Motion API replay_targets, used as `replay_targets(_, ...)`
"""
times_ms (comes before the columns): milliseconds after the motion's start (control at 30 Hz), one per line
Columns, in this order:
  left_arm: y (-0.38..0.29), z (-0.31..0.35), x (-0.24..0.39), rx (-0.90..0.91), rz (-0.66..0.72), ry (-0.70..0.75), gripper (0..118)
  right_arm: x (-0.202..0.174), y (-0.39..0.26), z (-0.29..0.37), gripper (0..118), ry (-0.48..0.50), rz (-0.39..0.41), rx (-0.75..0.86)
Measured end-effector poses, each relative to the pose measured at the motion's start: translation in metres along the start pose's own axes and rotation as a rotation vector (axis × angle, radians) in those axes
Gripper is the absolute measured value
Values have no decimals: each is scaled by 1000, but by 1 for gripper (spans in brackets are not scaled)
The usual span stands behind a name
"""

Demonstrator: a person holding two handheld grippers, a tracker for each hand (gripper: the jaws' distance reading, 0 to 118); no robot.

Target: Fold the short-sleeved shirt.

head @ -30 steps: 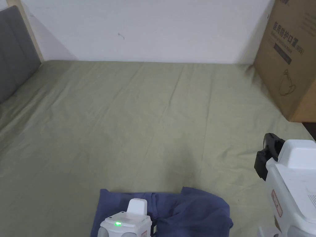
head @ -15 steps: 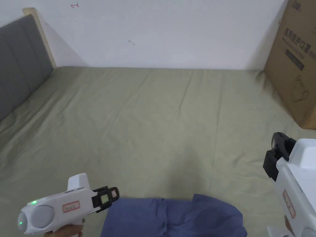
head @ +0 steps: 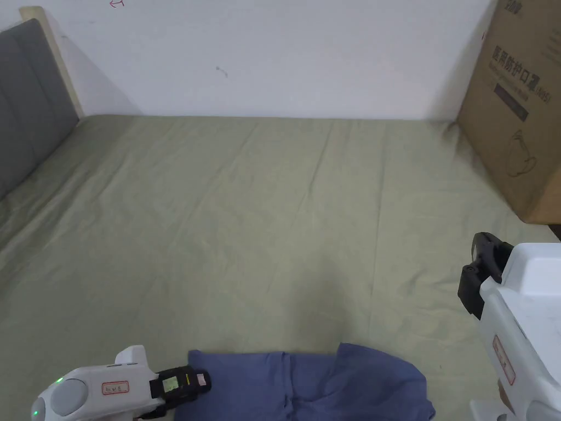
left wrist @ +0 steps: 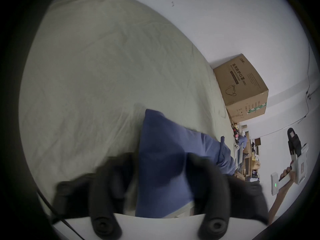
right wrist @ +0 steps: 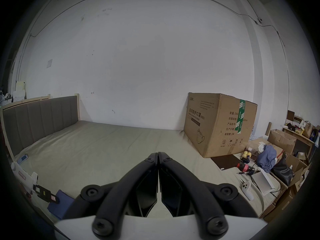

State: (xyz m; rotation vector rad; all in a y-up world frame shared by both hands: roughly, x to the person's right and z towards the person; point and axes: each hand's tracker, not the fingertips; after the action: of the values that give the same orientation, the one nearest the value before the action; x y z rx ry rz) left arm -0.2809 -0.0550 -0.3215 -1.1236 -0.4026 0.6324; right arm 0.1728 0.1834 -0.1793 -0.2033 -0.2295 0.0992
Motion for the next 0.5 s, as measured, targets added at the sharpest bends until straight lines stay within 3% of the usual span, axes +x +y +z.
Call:
replay_targets(200, -7, -12, 5, -17, -34, 47, 14, 6, -3, 1, 0, -15, -5, -13)
replay_targets(367, -7, 7, 30, 30, -158, 98, 8, 8, -2, 1, 0, -18, -10, -8)
replay_targets(500, 3, 35, 34, 61, -144, 104, 7, 7, 2, 1, 0, -9, -14, 3)
